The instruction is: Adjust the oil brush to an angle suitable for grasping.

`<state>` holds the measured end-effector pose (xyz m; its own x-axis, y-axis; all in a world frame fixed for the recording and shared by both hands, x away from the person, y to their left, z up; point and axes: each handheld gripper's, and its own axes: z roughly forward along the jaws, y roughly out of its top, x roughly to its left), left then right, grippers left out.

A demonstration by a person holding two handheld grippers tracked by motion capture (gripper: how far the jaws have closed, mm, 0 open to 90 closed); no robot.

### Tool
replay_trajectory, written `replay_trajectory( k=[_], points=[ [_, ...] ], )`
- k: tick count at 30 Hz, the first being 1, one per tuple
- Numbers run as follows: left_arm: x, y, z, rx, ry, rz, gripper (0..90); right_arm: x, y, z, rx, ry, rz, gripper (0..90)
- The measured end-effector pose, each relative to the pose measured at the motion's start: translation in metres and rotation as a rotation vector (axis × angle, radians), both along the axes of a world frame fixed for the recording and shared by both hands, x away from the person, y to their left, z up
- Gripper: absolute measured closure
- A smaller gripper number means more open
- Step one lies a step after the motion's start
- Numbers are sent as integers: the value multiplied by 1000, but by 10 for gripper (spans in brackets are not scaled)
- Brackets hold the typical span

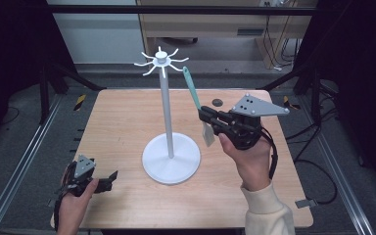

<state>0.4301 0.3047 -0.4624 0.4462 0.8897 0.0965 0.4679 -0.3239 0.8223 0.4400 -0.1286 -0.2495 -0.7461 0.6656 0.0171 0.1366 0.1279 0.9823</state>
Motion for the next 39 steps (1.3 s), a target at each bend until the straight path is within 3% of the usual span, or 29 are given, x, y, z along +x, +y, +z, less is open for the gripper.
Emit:
replay_trajectory(
  k=[16,39],
  points=[
    [0,0,0,3,2,2,26,12,15,-1,-34,20,10,827],
    [-1,1,0,6,1,5,26,21,24,-9,-18,22,10,825]
  ],
)
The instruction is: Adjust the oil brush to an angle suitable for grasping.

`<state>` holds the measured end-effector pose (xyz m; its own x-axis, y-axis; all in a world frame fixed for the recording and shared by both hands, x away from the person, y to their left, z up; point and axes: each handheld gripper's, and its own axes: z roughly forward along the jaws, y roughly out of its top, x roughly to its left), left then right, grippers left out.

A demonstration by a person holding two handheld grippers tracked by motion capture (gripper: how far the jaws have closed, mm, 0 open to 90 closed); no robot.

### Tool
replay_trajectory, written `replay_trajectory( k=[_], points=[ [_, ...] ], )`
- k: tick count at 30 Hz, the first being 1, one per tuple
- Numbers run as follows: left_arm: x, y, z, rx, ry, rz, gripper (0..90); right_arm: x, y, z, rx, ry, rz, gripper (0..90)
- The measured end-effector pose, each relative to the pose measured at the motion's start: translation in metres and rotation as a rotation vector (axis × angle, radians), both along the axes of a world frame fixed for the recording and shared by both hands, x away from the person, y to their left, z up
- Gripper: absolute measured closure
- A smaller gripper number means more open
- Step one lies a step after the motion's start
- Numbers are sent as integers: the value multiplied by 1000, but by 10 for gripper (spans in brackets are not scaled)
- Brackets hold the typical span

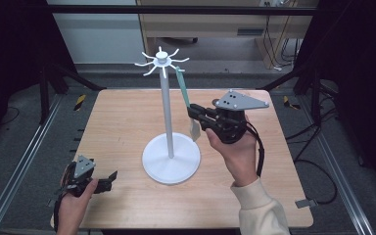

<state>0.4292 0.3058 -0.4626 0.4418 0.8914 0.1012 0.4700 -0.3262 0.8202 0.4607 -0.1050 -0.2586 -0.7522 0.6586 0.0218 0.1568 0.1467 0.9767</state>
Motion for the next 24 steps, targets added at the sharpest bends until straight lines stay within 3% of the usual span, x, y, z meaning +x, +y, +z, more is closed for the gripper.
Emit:
replay_trajectory(
  k=[12,14,24],
  points=[
    [0,0,0,-1,1,-1,26,4,4,-4,8,1,5,829],
    [0,0,0,-1,1,-2,26,5,4,-4,13,3,5,890],
    [0,0,0,-5,0,-1,26,6,3,-5,3,0,-12,865]
  ],
)
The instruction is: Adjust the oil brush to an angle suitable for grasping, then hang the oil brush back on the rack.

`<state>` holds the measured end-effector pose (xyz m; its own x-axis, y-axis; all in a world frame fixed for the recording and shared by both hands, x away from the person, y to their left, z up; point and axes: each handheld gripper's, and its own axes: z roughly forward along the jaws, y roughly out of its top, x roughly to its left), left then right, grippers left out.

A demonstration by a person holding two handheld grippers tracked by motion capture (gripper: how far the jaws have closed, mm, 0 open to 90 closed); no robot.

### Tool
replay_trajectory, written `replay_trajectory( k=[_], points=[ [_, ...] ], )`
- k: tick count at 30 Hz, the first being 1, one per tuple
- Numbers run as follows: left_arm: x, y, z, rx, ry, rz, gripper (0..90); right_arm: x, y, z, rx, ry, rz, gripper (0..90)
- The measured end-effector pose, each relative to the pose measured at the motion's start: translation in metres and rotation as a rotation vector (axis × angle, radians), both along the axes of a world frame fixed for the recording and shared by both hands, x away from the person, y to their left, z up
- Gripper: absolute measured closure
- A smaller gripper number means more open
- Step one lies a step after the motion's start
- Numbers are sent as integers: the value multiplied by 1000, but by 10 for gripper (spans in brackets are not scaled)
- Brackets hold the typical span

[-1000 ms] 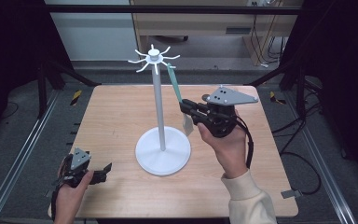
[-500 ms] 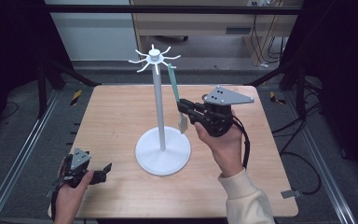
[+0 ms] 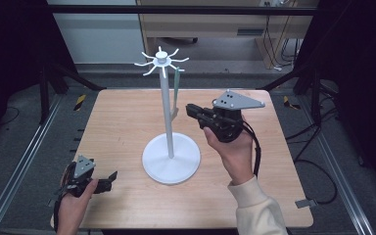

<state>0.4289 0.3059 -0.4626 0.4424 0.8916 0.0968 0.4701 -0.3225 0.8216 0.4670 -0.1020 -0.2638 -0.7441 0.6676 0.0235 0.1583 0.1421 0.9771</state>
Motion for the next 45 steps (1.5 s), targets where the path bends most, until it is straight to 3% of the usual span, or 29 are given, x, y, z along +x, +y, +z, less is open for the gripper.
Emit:
replay_trajectory(
  k=[5,10,15,19,27,33,45],
  points=[
    [1,0,0,0,0,-4,26,-6,-7,4,-51,-21,-91,829],
    [1,0,0,1,0,-6,26,-10,-16,8,-69,-19,-156,753],
    [1,-1,0,-1,2,-9,26,-8,-22,8,-78,-3,-218,589],
    [2,-2,-1,-1,1,-10,26,-3,-24,4,-120,24,-272,450],
    [2,-2,-1,-4,5,-13,25,7,-29,-7,-172,21,-372,207],
    [2,-3,-1,-2,6,-18,25,9,-36,-9,-180,18,-415,141],
    [2,-3,-1,-2,2,-17,24,8,-55,-11,-169,0,-434,77]
  ],
)
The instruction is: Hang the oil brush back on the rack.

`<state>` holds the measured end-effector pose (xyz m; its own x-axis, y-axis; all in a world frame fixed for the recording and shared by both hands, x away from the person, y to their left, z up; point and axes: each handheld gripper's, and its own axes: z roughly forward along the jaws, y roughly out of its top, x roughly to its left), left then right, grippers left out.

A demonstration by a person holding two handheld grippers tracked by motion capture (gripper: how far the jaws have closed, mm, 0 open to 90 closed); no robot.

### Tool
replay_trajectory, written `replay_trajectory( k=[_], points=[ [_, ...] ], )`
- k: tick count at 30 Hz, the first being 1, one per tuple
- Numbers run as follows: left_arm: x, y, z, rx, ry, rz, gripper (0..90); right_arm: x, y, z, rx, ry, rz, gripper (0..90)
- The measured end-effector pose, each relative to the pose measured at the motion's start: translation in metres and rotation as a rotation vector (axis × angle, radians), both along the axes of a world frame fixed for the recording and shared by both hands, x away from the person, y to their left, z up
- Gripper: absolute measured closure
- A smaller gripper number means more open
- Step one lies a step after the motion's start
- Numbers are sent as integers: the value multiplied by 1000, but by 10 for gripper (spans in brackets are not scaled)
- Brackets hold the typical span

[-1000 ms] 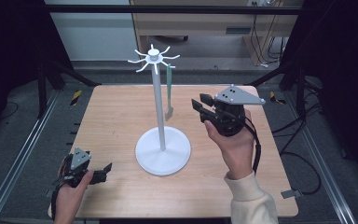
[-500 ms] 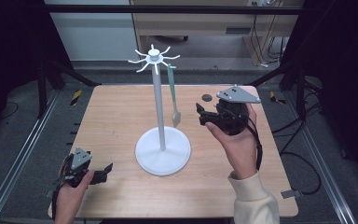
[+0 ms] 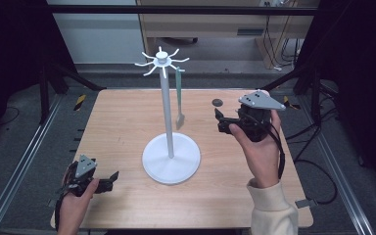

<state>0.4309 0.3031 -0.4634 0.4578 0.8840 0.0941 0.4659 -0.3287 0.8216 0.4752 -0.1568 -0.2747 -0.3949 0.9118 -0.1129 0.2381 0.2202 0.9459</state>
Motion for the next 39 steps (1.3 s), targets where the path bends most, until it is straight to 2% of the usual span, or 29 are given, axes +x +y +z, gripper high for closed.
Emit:
replay_trajectory(
  k=[11,19,27,32,39],
  points=[
    [1,0,-1,5,-13,13,23,-2,-26,0,54,-27,-46,71],
    [2,1,-1,4,-11,15,23,3,-46,-9,94,-26,-89,79],
    [2,2,-3,29,-24,34,26,18,-63,-35,101,4,-138,101],
    [4,3,-5,48,-37,54,27,28,-70,-56,101,64,-137,103],
    [5,4,-6,56,-40,63,29,38,-74,-79,63,110,-141,95]
  ],
)
